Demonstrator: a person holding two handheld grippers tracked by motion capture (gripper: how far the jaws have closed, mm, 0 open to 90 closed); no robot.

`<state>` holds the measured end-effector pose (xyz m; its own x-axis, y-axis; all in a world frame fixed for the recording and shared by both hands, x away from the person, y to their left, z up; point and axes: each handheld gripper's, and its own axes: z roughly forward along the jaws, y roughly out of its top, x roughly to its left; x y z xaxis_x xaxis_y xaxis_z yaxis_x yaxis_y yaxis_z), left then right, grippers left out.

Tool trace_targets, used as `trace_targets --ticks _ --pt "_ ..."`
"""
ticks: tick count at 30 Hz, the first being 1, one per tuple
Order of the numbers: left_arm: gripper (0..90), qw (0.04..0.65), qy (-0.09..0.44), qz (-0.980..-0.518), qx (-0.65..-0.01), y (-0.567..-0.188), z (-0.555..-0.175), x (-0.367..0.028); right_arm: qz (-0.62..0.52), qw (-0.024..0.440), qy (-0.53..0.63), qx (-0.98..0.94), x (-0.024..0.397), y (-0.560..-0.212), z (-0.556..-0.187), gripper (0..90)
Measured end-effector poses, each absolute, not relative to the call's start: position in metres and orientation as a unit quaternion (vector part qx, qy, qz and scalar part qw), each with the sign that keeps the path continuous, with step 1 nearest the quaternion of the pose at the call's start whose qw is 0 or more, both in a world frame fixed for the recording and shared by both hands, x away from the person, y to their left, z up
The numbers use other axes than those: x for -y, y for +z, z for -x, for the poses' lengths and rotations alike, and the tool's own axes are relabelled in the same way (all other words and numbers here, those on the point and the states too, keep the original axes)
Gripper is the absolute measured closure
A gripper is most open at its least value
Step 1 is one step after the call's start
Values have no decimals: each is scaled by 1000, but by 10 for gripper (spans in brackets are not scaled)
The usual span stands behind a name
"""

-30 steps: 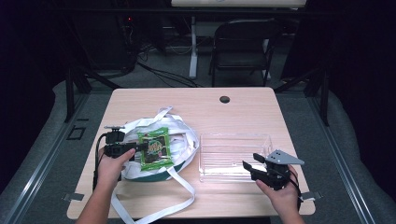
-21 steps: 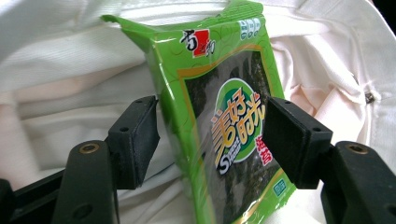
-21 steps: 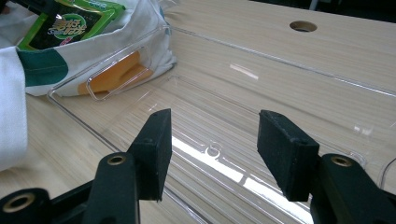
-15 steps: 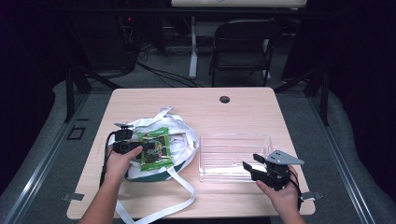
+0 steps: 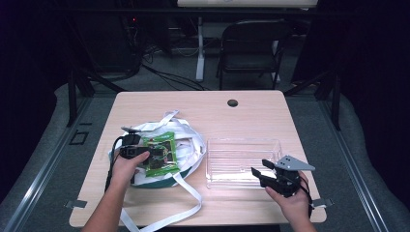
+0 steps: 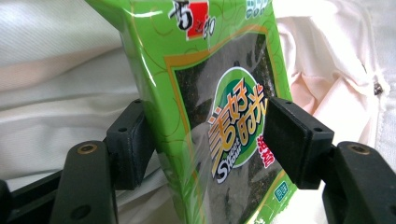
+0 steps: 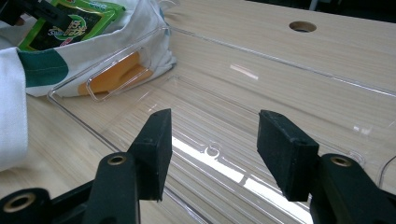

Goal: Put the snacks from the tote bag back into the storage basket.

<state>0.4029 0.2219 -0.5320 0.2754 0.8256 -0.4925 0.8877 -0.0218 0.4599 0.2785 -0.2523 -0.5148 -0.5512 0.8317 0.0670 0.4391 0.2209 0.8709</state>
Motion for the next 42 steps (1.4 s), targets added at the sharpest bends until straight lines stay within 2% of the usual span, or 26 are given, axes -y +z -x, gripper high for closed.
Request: trace_targets --ticks 9,17,37,42 --pt "378 348 -46 -724 -593 -534 -403 -218 -425 214 461 -749 253 -515 -279 453" --pt "497 348 -35 -738 -576 -527 -399 -218 -426 217 461 -747 253 -515 -278 453" --pt "705 382 -47 -753 -533 -501 -388 -216 -407 217 453 -763 249 -516 -280 429" --pt "710 377 -45 -762 -525 -499 -386 -215 -399 220 454 -766 246 -515 -280 424"
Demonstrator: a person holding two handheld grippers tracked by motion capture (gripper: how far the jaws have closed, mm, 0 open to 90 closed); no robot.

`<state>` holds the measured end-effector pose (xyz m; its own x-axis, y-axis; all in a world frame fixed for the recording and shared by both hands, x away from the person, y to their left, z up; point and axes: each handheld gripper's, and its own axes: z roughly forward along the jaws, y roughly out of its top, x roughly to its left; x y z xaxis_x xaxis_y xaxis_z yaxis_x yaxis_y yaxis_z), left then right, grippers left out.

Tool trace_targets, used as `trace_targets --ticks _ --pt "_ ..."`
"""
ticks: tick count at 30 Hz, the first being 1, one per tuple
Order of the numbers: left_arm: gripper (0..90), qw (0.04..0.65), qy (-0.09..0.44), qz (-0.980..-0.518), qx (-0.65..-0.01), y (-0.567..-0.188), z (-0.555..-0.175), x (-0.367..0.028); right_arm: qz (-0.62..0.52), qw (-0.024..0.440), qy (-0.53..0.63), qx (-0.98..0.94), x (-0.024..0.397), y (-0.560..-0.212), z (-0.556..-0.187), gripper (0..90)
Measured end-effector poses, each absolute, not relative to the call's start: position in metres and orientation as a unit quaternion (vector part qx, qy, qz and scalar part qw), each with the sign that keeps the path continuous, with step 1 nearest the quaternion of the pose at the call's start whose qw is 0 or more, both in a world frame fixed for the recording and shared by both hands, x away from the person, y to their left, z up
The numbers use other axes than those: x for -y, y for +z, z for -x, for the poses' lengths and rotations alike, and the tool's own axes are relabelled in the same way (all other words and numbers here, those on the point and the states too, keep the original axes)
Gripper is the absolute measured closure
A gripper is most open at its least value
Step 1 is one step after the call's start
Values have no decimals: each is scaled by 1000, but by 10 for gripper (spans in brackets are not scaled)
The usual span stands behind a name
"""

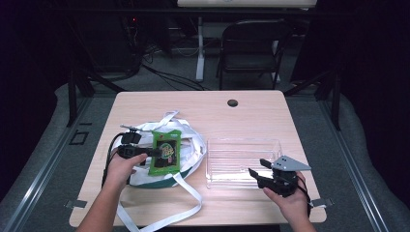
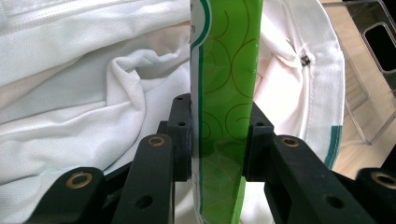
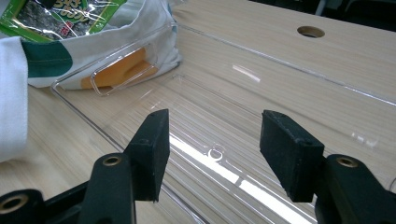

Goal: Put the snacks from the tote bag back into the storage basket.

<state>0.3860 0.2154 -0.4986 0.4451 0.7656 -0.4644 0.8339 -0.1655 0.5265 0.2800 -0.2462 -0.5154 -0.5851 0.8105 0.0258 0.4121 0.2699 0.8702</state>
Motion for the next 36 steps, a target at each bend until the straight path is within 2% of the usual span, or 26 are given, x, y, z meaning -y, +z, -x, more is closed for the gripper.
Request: trace_targets --ticks 18,36 --pt "717 363 -52 -780 -507 -497 -380 -228 -396 212 463 -764 248 -513 -280 463" --pt "720 404 -25 -771 -491 -482 -376 -245 -386 197 451 -780 251 -507 -285 525"
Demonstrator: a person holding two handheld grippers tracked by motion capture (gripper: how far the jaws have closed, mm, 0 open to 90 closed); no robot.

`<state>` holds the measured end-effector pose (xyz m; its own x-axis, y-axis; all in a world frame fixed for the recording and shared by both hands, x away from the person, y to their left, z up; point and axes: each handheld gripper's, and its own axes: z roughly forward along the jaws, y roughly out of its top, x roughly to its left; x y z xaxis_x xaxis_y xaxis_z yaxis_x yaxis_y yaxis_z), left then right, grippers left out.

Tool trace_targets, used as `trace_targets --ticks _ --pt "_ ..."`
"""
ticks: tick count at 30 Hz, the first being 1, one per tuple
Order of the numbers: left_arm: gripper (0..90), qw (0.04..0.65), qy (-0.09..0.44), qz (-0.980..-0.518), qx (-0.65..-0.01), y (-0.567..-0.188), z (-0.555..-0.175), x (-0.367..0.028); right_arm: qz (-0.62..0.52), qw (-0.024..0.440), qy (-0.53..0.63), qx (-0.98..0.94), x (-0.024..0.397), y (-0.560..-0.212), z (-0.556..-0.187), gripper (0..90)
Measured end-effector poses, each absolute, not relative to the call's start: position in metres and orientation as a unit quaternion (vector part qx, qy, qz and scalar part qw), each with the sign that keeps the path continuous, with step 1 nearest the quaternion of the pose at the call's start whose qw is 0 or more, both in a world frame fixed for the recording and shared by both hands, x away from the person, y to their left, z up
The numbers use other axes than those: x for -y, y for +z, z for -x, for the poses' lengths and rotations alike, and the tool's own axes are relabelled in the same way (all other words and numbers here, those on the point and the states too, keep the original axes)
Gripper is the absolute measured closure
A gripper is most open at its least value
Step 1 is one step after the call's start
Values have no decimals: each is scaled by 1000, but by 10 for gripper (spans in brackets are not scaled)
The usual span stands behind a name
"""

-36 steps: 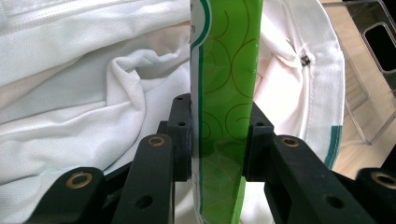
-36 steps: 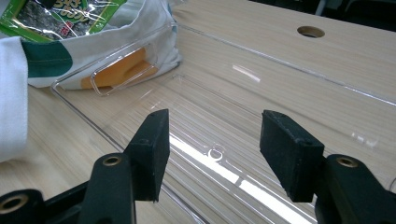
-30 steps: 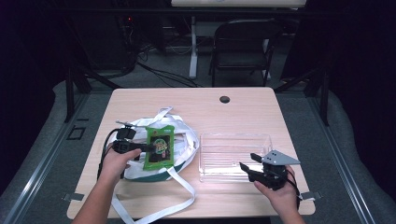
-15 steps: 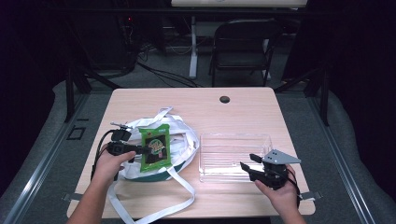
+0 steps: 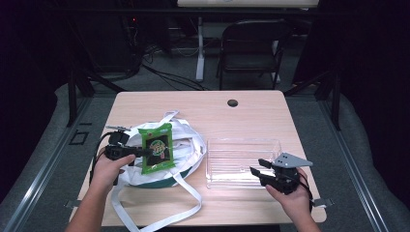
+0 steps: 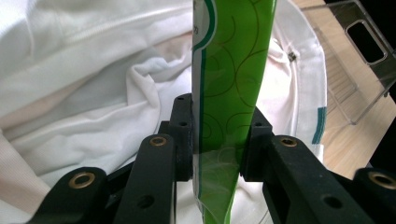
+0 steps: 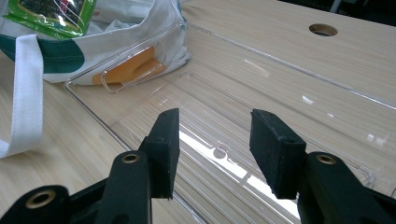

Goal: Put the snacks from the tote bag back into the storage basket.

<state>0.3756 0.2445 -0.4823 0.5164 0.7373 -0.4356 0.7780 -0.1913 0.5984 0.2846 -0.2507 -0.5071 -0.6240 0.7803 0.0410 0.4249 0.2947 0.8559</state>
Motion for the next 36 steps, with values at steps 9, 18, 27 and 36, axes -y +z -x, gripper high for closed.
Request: trace_targets --ticks 9,18,27,36 --pt "721 429 3 -771 -471 -466 -375 -243 -366 187 434 -802 250 -498 -292 542" --pt "721 437 18 -772 -460 -460 -378 -238 -357 186 431 -808 251 -486 -301 520" --pt "721 440 26 -782 -440 -458 -381 -227 -336 186 406 -829 248 -472 -313 527" --pt "721 451 41 -788 -417 -444 -382 -218 -303 183 379 -855 242 -454 -321 548"
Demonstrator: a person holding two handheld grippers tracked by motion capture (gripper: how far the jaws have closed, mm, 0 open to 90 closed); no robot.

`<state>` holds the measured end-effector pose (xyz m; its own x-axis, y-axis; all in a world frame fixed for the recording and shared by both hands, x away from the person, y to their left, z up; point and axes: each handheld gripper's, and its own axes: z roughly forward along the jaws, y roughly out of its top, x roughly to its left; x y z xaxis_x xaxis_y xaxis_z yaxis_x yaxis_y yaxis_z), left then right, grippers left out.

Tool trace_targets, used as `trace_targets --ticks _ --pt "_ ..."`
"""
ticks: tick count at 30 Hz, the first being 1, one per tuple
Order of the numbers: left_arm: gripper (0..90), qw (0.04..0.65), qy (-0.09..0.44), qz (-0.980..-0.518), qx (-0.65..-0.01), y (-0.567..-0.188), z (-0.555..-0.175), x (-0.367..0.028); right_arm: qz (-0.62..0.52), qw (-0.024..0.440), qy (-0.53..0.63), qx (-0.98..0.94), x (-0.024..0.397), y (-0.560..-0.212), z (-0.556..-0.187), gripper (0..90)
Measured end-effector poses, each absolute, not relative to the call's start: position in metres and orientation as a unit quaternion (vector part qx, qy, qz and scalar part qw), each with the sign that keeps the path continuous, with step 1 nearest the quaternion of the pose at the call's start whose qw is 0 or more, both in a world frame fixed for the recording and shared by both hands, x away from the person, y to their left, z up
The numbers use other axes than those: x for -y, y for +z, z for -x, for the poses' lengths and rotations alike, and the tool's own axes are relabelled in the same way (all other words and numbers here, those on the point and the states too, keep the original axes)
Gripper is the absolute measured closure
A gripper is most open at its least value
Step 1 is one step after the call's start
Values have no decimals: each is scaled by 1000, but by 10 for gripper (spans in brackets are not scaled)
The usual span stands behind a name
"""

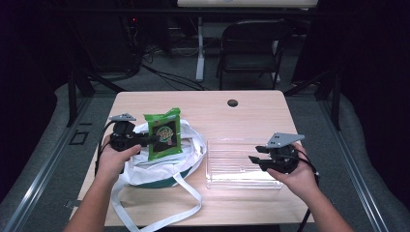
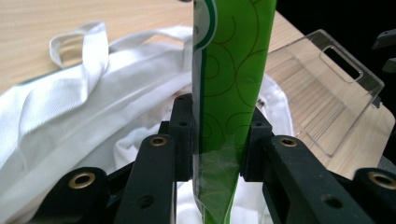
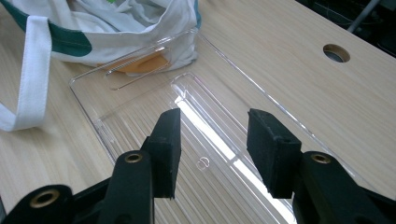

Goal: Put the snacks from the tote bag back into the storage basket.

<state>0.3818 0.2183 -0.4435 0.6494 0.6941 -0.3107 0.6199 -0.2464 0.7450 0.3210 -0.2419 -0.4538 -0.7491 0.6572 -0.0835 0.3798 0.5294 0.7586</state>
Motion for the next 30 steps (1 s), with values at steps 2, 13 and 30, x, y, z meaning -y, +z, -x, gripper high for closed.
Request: trace_targets --ticks 2,13,30 --pt "721 454 44 -790 -411 -440 -382 -215 -290 178 371 -864 240 -447 -324 557" --pt "721 464 44 -803 -372 -431 -383 -186 -230 148 340 -900 221 -421 -336 560" --pt "722 469 29 -819 -330 -431 -387 -151 -184 165 316 -916 201 -404 -344 508"
